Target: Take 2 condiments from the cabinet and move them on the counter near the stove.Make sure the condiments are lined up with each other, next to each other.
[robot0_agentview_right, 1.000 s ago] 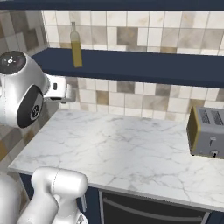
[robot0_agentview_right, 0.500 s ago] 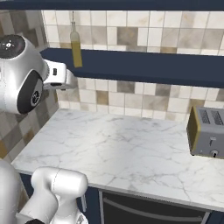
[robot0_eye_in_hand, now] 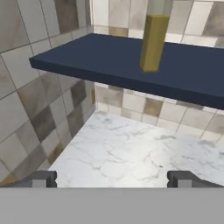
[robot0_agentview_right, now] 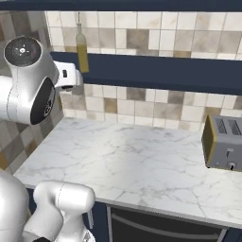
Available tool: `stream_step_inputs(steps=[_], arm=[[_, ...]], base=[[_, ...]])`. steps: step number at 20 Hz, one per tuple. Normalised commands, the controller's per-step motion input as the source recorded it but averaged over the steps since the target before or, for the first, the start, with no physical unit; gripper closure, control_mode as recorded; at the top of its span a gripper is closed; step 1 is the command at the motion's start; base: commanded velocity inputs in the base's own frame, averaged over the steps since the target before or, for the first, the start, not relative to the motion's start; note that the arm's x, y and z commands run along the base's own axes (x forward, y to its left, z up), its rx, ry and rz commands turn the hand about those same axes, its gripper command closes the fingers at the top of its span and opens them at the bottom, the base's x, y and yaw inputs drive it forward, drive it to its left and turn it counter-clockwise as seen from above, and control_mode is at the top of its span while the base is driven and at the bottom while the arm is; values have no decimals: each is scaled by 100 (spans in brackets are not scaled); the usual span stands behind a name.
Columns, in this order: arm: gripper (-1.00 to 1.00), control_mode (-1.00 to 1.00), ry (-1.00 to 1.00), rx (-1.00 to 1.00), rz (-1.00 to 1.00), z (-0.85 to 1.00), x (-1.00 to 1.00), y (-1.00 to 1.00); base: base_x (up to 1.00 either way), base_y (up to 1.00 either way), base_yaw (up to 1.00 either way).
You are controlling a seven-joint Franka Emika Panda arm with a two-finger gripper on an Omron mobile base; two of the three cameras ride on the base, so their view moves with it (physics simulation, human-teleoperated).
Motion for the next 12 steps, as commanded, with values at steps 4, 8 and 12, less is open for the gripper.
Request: stream_step_inputs(steps=[4, 8, 12], arm=[[-100, -100, -18, 1, -10, 33, 1, 0], [-100, -100, -12, 3, -7, 28, 15, 0], [-100, -100, -19, 7, -1, 18, 26, 0]], base=[[0, 0, 0], [0, 0, 0], [0, 0, 0]])
